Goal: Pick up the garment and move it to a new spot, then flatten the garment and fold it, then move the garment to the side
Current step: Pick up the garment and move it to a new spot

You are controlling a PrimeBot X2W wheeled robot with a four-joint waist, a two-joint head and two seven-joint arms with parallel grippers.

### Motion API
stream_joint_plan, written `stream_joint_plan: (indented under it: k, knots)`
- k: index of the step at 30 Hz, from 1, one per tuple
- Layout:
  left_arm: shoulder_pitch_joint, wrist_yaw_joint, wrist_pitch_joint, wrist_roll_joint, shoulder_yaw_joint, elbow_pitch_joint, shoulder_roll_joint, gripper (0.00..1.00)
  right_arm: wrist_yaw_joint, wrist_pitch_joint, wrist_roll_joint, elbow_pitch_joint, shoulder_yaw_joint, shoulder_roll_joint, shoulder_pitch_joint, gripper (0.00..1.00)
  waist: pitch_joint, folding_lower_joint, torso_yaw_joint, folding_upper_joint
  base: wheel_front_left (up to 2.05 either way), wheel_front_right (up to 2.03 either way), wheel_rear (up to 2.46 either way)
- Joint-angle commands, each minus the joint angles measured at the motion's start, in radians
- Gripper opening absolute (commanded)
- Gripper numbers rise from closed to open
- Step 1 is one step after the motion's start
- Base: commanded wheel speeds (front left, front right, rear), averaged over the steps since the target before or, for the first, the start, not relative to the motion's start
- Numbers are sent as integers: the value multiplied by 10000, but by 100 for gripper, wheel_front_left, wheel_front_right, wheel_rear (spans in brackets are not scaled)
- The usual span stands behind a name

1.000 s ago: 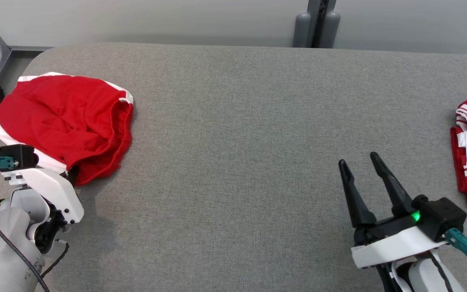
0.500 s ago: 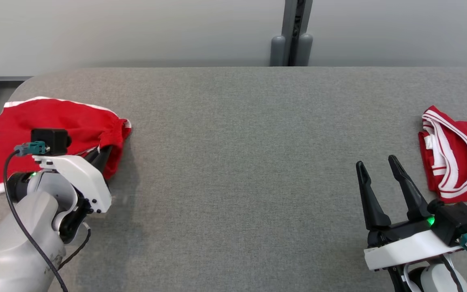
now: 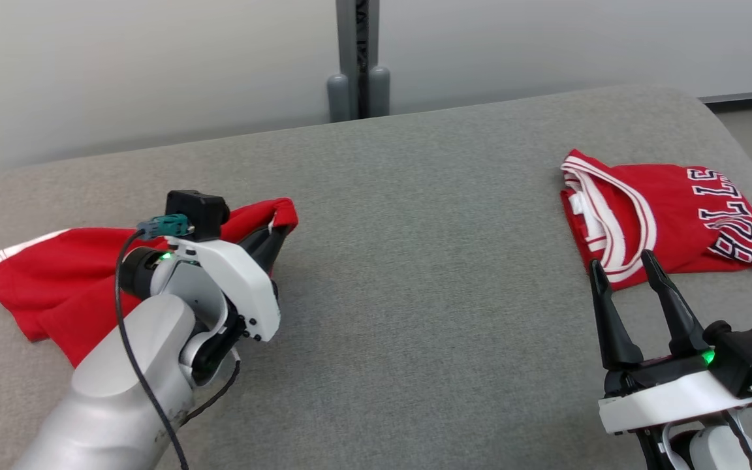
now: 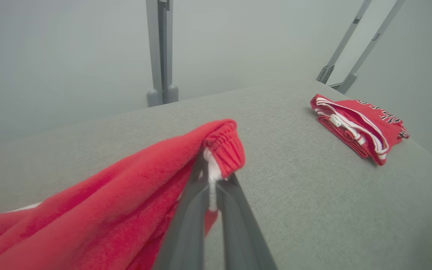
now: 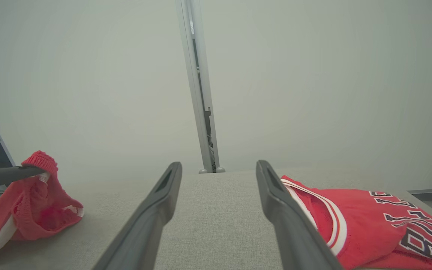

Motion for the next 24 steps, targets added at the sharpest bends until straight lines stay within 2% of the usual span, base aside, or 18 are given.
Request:
stream_joint_plan:
  k: [1, 11, 17, 24]
  knots:
    - [-249, 53, 32, 49, -3, -58, 4, 0, -1, -59, 29, -4, -37, -31, 101, 100, -16, 0, -452, -1, 0, 0, 0]
    - [-796, 201, 89, 265, -368, 52, -875, 0, -1, -60, 114, 1, 181, 98, -76, 100, 330, 0, -2034, -1, 0, 0, 0]
    - [-1132, 26, -38, 253, -553, 905, -1463, 0, 0, -60, 172, 97, 413, 175, -223, 100, 644, 0, -2861, -1, 0, 0, 0]
    - [-1490, -259, -248, 191, -971, 2330, -2045, 0, -1, -60, 227, 150, 618, 257, -370, 100, 848, 0, -3365, -1, 0, 0, 0]
